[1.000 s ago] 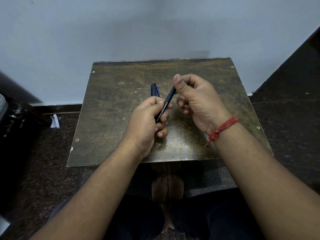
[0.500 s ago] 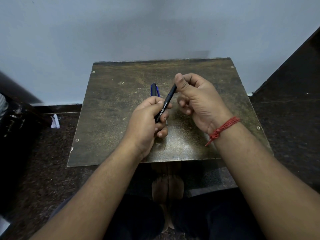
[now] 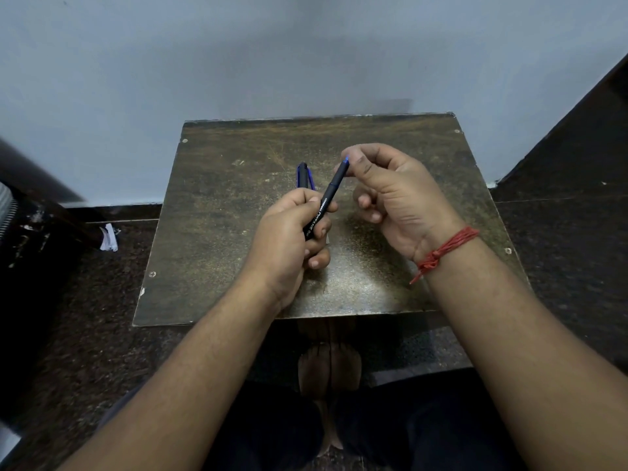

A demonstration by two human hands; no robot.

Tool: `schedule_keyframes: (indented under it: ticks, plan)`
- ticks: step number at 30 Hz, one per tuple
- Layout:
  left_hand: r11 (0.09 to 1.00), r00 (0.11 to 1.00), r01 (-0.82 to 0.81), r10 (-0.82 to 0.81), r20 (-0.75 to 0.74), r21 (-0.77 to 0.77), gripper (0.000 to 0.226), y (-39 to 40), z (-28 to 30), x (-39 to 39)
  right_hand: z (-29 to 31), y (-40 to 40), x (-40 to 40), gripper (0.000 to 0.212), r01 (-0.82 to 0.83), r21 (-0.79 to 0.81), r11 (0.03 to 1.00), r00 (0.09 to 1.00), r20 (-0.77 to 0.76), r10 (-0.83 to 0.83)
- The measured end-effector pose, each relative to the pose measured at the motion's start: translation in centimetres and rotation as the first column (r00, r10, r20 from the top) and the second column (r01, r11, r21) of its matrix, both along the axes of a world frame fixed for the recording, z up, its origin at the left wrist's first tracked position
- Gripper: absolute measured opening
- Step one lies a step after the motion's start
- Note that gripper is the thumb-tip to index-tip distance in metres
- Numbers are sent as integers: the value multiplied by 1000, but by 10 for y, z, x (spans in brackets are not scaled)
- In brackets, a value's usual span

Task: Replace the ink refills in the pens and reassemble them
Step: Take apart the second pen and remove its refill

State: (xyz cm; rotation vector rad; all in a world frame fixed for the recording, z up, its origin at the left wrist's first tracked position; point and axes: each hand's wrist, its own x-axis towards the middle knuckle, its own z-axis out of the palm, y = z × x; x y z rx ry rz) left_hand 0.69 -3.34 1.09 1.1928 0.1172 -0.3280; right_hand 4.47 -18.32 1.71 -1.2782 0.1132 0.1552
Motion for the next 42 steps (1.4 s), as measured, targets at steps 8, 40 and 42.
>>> schedule_keyframes:
  ticks: [8,40,42]
  plan:
    - [1000,1000,27,-27,-5,11,19,-6,2,-3,-2,0,2,13,-66,-31,997,998,16,66]
    - [960,989,-107,75,128,260,19,2,2,1,-1,-36,7,4,320,-804,500,947,274,-165]
    - [958,989,-112,82,122,264,19,2,4,1,-4,-31,8,2,281,-870,405,960,260,-107]
